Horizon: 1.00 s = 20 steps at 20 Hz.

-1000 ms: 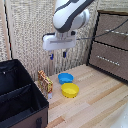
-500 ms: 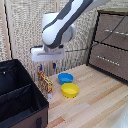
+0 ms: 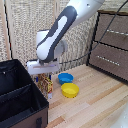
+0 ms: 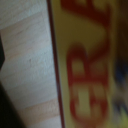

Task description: Kindly direct your grabber toward the cereal bar. Delicately grip the cereal bar using your grabber. Transport the clutched cereal bar to the rear part of the organizer. Set the cereal bar down and place it in the rear section of the organizer.

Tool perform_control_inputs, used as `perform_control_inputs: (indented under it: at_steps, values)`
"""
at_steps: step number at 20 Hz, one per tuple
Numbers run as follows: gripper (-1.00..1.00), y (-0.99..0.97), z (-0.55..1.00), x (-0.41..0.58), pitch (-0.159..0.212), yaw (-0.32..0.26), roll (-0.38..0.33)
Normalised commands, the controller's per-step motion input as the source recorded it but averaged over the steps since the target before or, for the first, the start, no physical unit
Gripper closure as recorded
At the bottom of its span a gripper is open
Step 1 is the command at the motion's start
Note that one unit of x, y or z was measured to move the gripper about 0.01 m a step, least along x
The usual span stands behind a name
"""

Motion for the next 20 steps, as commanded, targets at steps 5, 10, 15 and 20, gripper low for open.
perform_control_inputs:
  at_steps: [5,10,15,20]
  values:
    - [1.0,0.0,-0.16,0.227,0.007,0.161,-0.03]
    - [1.0,0.13,-0.03,0.071,0.034,0.011,-0.002]
    - [1.0,0.15,0.0,0.057,0.04,0.012,-0.008]
    - [1.0,0.04,0.2,0.155,0.022,0.001,0.0]
